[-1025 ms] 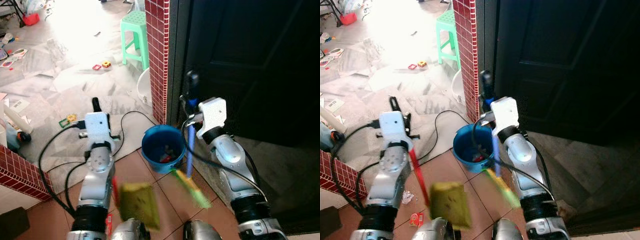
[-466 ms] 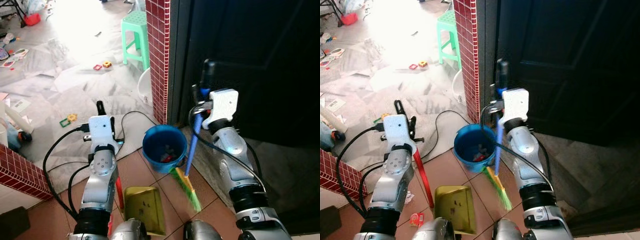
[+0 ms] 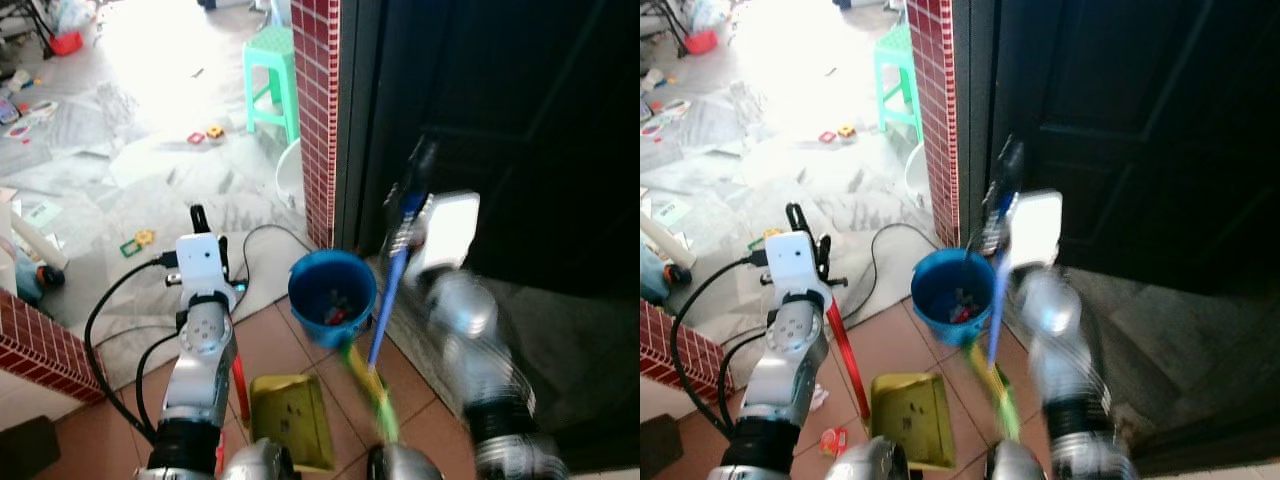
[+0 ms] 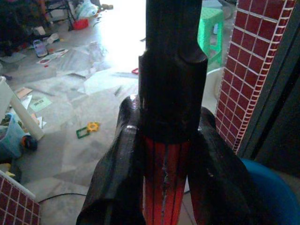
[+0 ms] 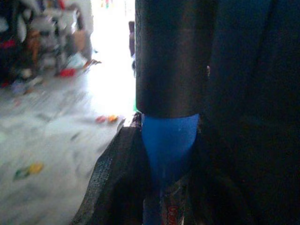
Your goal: Sweep floor
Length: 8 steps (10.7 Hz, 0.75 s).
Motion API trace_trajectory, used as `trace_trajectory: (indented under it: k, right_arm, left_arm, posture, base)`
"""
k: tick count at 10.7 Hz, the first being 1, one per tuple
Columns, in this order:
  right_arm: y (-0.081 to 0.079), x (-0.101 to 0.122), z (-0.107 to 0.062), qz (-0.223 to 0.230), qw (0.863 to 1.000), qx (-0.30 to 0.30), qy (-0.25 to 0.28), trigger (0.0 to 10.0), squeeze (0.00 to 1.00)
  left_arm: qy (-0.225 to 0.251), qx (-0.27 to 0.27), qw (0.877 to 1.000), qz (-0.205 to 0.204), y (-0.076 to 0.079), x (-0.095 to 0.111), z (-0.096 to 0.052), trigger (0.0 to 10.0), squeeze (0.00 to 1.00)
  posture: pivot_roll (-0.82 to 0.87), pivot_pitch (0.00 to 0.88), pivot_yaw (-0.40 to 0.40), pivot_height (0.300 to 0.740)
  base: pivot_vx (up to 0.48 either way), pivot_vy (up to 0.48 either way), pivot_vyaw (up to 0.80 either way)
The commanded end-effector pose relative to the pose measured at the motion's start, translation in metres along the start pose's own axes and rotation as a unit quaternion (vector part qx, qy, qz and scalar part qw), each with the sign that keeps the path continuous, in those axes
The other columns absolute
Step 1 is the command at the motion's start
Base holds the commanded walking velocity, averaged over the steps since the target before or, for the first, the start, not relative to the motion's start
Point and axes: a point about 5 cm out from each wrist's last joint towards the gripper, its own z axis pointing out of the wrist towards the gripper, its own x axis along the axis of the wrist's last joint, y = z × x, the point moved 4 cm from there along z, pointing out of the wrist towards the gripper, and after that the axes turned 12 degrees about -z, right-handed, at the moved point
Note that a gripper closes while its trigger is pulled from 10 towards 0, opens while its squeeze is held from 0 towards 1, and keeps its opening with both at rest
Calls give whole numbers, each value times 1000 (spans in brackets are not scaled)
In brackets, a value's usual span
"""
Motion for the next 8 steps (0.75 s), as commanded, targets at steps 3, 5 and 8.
trace_trajectory:
  k: [3,5,8]
  right_arm:
    - [-6,5,-3,7,1000,4,2,10000,0]
    - [-5,5,-2,-9,1000,13,3,10000,0]
    - [-3,6,1,2,1000,4,2,10000,0]
  left_arm:
    - [-9,-6,1000,0,2,-7,-2,10000,0]
    - [-6,-12,1000,1,7,-4,0,10000,0]
    - [2,-18,1000,-9,14,3,1,10000,0]
  posture:
    - [-121,0,79,740]
    - [-121,0,79,740]
    - [-118,0,75,740]
  base:
    - [0,0,0]
    - [0,0,400]
    - [0,0,267]
